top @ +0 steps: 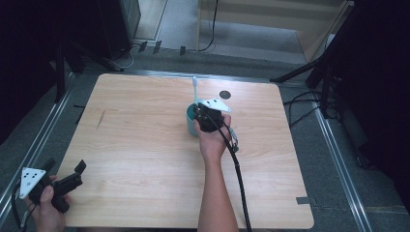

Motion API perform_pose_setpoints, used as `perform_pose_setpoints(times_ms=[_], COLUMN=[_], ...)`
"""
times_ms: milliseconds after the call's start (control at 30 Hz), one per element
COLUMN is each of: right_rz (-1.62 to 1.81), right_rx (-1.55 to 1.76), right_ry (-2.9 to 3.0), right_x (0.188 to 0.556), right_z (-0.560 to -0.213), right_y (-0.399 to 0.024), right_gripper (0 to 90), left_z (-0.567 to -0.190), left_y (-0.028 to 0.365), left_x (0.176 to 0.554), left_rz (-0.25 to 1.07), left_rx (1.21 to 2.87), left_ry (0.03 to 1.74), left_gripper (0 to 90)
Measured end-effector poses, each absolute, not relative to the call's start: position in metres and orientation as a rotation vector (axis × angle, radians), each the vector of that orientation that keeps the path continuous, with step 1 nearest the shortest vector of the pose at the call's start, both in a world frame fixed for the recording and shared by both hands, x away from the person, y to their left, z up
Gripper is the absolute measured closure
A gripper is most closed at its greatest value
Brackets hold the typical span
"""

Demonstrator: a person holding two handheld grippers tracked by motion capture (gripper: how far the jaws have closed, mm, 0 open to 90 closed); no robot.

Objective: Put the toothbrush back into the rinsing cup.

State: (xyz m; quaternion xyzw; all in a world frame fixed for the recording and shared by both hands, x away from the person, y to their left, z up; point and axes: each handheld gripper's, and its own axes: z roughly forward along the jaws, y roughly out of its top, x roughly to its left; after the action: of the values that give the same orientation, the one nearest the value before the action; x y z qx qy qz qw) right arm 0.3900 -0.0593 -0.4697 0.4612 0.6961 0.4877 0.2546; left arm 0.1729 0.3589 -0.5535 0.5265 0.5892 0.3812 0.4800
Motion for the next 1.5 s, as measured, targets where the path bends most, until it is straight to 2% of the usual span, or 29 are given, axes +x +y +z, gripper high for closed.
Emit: perform_pose_setpoints(times_ms=[300, 600, 967, 1233, 1500], right_rz=[1.279, 1.355, 1.364, 1.302, 1.15], right_rx=[1.299, 1.296, 1.316, 1.375, 1.508], right_ry=[1.958, 1.914, 1.785, 1.725, 1.68], right_x=[0.391, 0.388, 0.384, 0.38, 0.371], right_z=[-0.486, -0.478, -0.455, -0.457, -0.463], right_y=[-0.064, -0.073, -0.114, -0.161, -0.2], right_gripper=[79.6, 69.0, 51.8, 37.6, 12.8], left_z=[-0.553, -0.553, -0.553, -0.553, -0.553], left_y=[0.359, 0.358, 0.358, 0.358, 0.358], left_x=[0.173, 0.173, 0.173, 0.173, 0.173], left_rz=[0.931, 0.931, 0.933, 0.935, 0.938], left_rx=[1.291, 1.29, 1.295, 1.296, 1.296], left_ry=[1.437, 1.435, 1.434, 1.433, 1.434], left_gripper=[0.0, 0.0, 0.0, 0.0, 0.0])
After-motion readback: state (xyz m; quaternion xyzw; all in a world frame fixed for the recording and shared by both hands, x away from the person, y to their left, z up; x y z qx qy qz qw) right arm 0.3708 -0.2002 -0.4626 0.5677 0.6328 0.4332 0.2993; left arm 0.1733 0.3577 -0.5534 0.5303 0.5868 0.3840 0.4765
